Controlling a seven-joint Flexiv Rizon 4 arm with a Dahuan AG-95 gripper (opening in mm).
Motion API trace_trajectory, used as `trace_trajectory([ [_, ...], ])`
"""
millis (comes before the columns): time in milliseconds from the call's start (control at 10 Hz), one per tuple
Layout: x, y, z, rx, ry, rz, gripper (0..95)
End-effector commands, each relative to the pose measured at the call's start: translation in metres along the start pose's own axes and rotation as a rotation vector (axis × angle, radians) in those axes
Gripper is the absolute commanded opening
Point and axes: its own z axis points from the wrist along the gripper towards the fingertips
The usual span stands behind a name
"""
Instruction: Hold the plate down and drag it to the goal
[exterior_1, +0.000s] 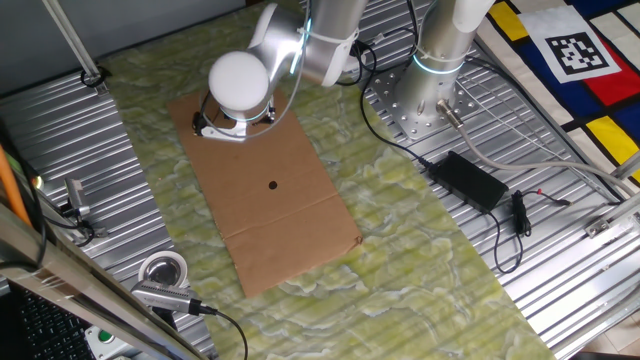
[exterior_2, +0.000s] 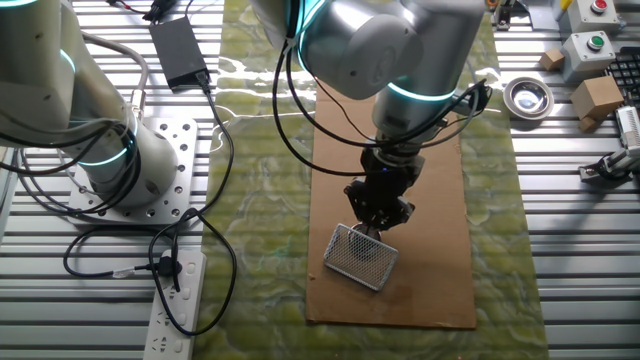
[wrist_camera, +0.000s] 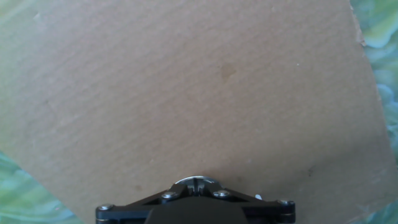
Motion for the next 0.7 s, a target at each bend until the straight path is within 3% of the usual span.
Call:
trace_trajectory([
  [100, 0.0, 0.0004, 0.0006, 0.002, 0.002, -0.002, 0.0],
  [700, 0.0042, 0.0008, 0.0037, 0.013, 0.009, -0.013, 0.0],
])
